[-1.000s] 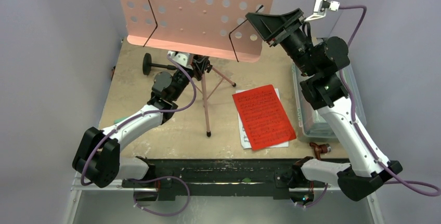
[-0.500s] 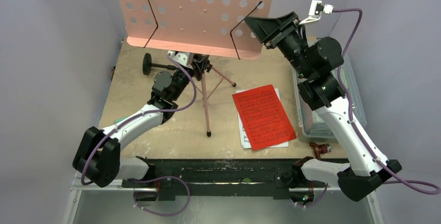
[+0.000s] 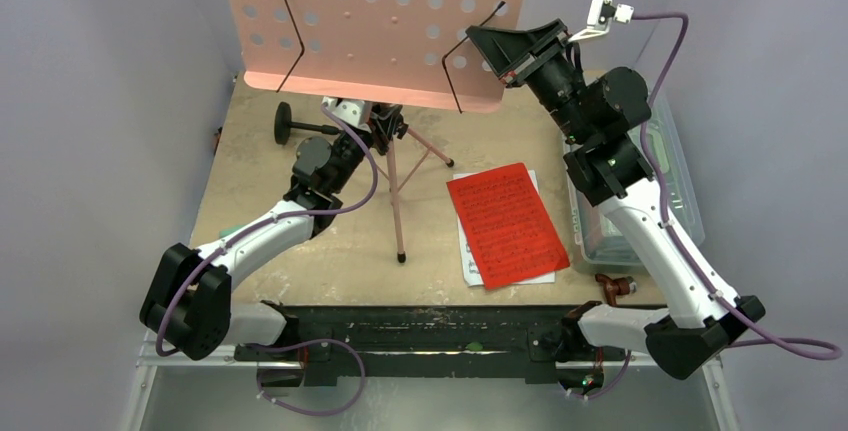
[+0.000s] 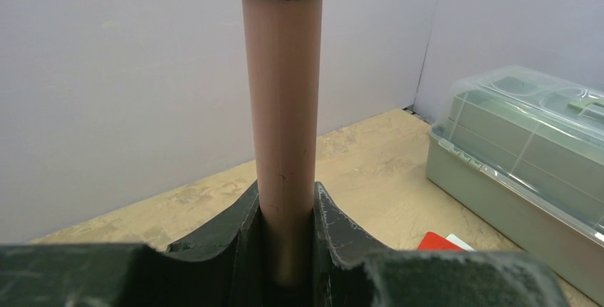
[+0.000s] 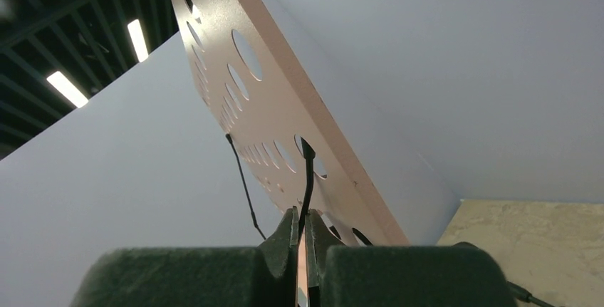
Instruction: Set up the instrument practice props
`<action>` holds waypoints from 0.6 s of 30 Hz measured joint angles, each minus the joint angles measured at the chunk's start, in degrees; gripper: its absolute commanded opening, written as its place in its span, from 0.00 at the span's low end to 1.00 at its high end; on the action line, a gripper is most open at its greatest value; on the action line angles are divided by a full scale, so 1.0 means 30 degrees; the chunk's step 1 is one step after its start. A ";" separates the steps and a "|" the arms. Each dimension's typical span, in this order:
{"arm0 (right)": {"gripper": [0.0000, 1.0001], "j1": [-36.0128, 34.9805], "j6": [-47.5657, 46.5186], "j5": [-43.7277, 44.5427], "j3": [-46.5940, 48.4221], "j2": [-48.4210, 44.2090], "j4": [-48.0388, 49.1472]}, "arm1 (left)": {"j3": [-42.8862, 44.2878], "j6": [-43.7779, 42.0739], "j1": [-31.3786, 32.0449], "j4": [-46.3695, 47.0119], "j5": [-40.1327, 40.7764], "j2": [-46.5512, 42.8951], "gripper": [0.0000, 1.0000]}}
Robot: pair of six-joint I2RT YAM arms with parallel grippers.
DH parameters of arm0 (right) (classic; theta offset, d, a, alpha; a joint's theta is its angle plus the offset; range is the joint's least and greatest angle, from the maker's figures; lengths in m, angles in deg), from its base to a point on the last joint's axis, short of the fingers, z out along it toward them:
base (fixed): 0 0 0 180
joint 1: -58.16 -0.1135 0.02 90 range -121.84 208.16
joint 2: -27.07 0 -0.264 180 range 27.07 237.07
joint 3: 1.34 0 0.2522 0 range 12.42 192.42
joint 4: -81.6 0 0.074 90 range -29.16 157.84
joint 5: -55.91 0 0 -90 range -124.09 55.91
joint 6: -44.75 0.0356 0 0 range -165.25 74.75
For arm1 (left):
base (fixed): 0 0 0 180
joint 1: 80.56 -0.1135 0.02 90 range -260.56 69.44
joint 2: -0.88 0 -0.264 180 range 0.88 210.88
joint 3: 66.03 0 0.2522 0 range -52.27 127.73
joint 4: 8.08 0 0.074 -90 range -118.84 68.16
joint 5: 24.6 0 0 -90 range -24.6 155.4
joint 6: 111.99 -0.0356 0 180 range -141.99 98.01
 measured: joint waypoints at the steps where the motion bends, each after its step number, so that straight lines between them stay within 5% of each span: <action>1: 0.00 0.0000 -0.0007 -0.0022 -0.0007 0.0000 0.0015 | 0.0000 0.0000 0.0000 -0.0007 0.0000 0.0000 0.00; 18: 0.00 -0.0044 -0.1180 -0.1224 0.0357 0.0495 -0.0146 | 0.0029 0.0036 0.0000 0.0000 0.0058 0.0058 0.00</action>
